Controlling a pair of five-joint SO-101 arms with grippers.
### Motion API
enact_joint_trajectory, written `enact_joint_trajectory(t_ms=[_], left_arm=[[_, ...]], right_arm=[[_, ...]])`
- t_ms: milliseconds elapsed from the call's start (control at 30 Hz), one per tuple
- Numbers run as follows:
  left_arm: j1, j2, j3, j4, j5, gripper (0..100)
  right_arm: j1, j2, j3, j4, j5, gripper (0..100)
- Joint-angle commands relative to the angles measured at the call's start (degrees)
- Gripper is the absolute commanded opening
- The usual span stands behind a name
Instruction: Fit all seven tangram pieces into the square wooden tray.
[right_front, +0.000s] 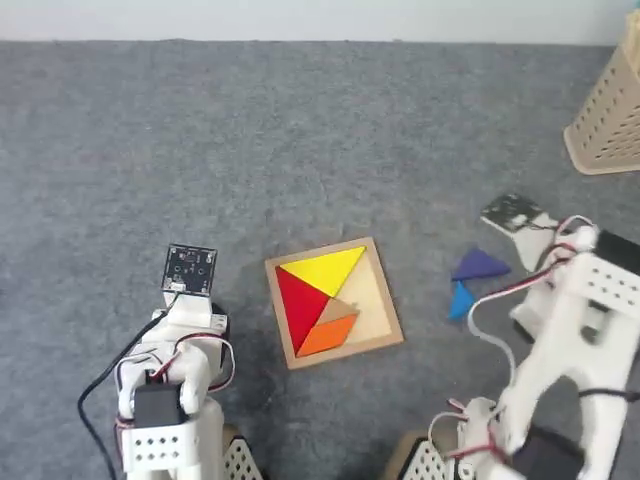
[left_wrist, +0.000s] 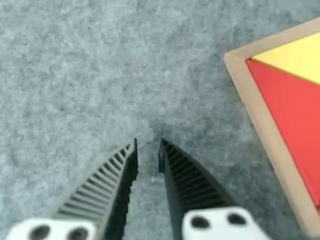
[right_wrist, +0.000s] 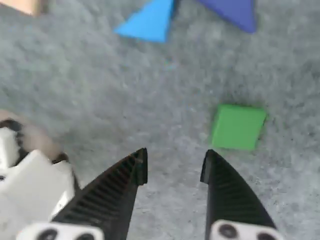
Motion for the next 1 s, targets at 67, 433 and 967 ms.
enact_joint_trajectory(t_ms=[67,433,967], left_arm=[[0.09,-1.32,-0.48,0.0,0.44,7],[0.09,-1.32,-0.48,0.0,0.44,7],[0.09,-1.32,-0.48,0.0,0.44,7]], right_arm=[[4.79,9.1,-2.11,-9.27,1.32,25.0],[6.81,17.45,-4.4,-17.8,1.32,25.4],[6.9,29.93,-4.4,-24.57,1.05,22.4]])
